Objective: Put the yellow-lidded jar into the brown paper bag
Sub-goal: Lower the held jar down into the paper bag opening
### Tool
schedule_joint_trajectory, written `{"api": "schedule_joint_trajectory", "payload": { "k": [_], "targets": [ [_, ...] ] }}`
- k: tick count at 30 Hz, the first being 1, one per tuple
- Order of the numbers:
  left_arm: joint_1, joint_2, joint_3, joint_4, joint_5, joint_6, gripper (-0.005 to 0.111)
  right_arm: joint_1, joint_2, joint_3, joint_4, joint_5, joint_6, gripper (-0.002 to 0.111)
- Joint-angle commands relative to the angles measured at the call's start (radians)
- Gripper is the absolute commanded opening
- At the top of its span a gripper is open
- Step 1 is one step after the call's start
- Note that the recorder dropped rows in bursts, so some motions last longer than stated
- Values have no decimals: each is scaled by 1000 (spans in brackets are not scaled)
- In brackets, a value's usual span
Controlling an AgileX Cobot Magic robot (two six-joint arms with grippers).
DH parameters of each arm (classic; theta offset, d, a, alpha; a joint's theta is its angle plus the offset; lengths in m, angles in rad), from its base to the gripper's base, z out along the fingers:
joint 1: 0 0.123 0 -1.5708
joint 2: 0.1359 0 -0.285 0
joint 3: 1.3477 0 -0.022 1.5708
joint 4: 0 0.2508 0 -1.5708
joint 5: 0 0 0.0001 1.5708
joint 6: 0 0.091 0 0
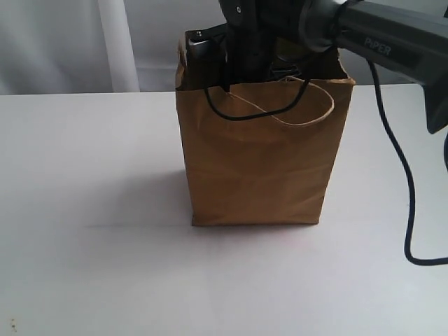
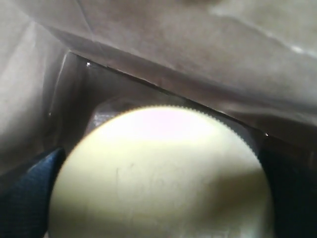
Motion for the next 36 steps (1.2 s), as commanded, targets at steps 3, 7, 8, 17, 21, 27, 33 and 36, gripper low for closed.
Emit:
{"api": "schedule_joint_trajectory", "payload": {
  "k": [3,7,8,17,21,27,33,36],
  "targets": [
    [-5,3,-2,-4,-9,-4,1,-4,26,0,10,-4,-9,0],
    [-5,3,-2,-4,-9,-4,1,-4,26,0,20,-4,-10,0],
    [-5,3,-2,-4,-9,-4,1,-4,26,0,20,-4,-10,2],
    [-5,3,-2,-4,-9,-4,1,-4,26,0,20,-4,-13,68],
    [-5,3,-2,-4,-9,-4,1,-4,26,0,20,-4,-15,91],
    [-5,3,-2,-4,-9,-4,1,-4,26,0,20,-4,-17,93],
    [-5,3,-2,-4,-9,-4,1,-4,26,0,20,-4,-17,93],
    [-5,3,-2,-4,-9,-4,1,-4,10,-2,20,-4,-17,93]
  ]
}}
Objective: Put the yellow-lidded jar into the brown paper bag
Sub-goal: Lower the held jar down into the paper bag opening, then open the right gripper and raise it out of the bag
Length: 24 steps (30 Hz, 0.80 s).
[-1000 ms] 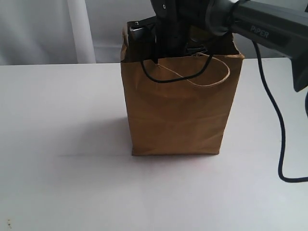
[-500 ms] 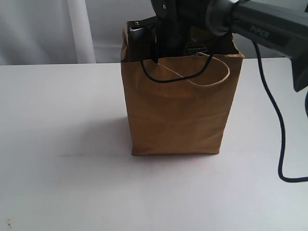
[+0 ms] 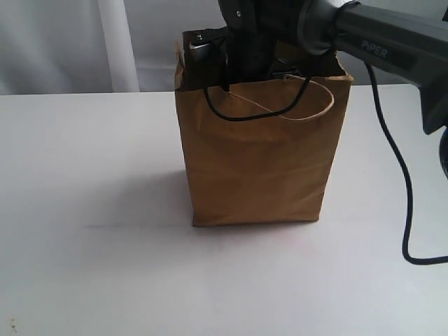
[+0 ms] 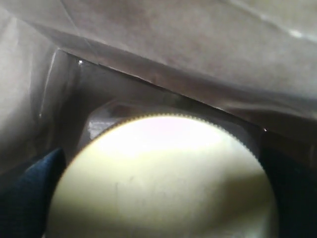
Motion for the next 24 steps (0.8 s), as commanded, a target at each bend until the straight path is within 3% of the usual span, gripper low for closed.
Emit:
{"api": "schedule_joint_trajectory", "payload": {
  "k": [1,24],
  "targets": [
    [-5,3,-2,-4,-9,-4,1,-4,-10,-6,19,-2,-7,93],
    [-5,3,-2,-4,-9,-4,1,1,-349,-5,80,-2,-9,93]
  ]
}}
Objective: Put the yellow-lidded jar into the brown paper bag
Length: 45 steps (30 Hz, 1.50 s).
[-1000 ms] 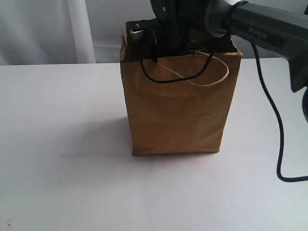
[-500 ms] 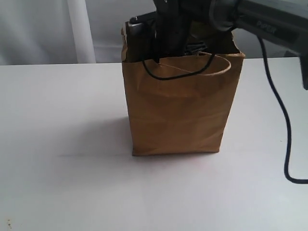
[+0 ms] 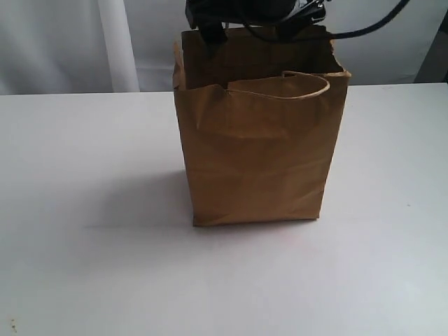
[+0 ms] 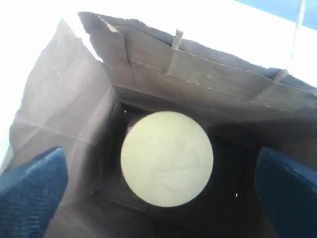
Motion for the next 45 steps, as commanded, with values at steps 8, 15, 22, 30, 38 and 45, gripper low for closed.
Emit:
{"api": "schedule_joint_trajectory", "payload": {
  "k": [8,15,22,30,38,45],
  "targets": [
    [-5,3,-2,-4,-9,-4,1,1,-186,-5,86,-4,-36,64],
    [-5,3,-2,-4,-9,-4,1,1,-324,5,339,-4,-73,24],
    [-5,3,-2,-4,-9,-4,1,1,-495,159,407,-4,-125,0],
    [-5,3,-2,-4,-9,-4,1,1,-775,541,375,-4,-149,0],
    [-5,3,-2,-4,-9,-4,1,1,-1253,1082,479,-287,-170,0],
    [-5,3,-2,-4,-9,-4,1,1,-1562,1453,549,-693,-213,0]
  ]
}}
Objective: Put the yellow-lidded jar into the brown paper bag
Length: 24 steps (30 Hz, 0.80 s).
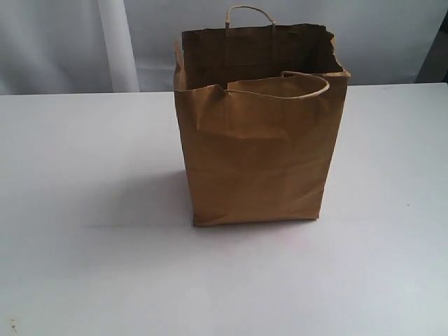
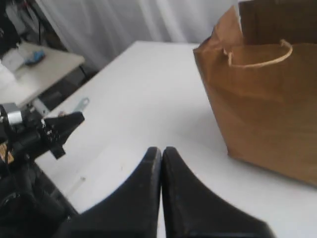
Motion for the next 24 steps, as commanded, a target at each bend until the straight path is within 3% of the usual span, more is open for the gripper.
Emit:
{"api": "schedule_joint_trajectory", "payload": {
  "k": [1,7,16,19,24],
  "targets": [
    [-5,3,-2,-4,-9,-4,1,1,-109,165,63,-209,-13,0],
    [-5,3,-2,-4,-9,-4,1,1,-160,290,99,-208,-19,0],
    [-5,3,-2,-4,-9,-4,1,1,-160,309,-323,-329,-19,0],
    [-5,3,-2,-4,-9,-4,1,-87,-186,356,-359,-467,-19,0],
    [-5,3,-2,-4,-9,-4,1,-218,-246,431,-345,-515,-33,0]
  ]
}}
